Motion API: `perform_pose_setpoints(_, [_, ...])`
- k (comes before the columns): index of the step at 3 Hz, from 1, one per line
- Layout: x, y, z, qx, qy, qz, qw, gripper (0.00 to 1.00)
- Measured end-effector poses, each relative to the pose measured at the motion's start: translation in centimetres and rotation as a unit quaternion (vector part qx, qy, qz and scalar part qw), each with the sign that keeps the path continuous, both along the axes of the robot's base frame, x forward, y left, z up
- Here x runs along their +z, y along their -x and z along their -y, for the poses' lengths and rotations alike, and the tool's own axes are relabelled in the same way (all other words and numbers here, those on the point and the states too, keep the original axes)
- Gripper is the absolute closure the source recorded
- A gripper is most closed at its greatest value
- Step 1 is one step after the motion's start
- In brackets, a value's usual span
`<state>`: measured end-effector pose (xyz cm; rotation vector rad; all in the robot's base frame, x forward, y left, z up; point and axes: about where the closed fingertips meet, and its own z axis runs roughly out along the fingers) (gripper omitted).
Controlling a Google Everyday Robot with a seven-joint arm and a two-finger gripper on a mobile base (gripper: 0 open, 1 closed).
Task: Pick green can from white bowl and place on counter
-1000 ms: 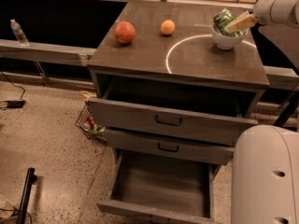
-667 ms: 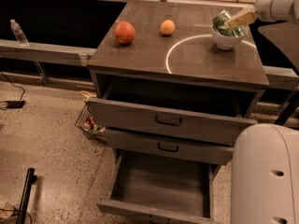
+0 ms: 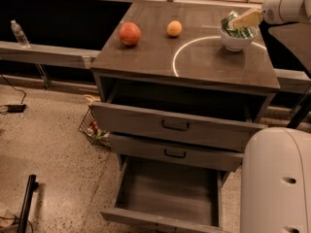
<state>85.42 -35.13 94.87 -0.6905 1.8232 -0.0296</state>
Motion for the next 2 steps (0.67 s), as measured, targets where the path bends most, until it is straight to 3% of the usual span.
perform_pose_setpoints(1, [-1.13,0.63,-1.09,0.014,-0.015,-0.027,0.9994,0.0])
perform_pose_setpoints(2, [-1.58,0.59,-1.31,0.017,-0.024,-0.032,0.9991,0.17])
